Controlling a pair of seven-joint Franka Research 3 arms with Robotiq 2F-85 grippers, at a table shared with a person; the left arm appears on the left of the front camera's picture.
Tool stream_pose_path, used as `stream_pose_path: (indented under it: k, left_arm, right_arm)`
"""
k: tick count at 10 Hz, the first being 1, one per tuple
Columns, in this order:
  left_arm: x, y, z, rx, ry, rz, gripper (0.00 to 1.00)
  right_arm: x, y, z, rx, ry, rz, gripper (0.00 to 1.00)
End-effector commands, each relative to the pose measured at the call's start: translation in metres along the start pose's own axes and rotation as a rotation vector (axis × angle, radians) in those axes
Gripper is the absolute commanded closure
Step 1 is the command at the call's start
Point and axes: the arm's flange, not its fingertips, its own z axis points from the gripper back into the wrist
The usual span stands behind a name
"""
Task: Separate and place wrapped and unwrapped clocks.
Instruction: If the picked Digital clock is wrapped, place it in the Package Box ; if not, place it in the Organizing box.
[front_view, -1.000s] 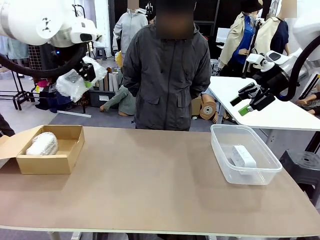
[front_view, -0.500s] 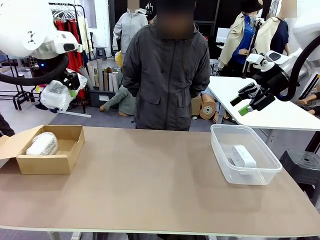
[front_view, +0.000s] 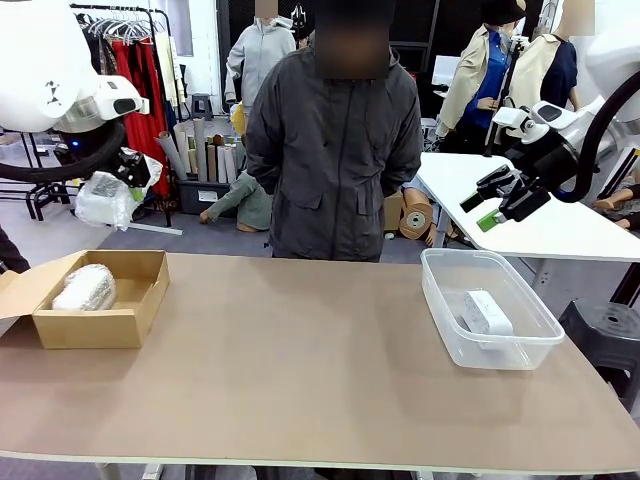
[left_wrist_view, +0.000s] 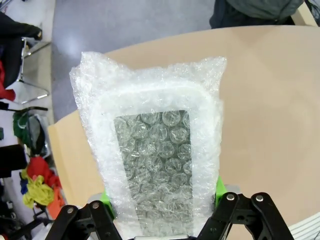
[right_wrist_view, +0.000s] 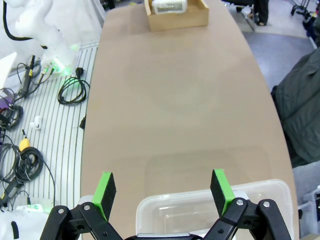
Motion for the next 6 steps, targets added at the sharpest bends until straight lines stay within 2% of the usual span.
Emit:
stream_pose_path:
  k: [1, 6]
  left_arm:
    - [0.0013, 0.0004, 0.0041, -0.001, 0.011, 0.005, 1.00]
    - [0.0013, 0.0004, 0.0041, -0.001, 0.011, 0.005, 1.00]
  right_arm:
    - [0.0026, 0.0006, 0.0011, -0.002, -0.001, -0.013, 0.00]
    - [0.0026, 0.0006, 0.0011, -0.002, -0.001, -0.013, 0.00]
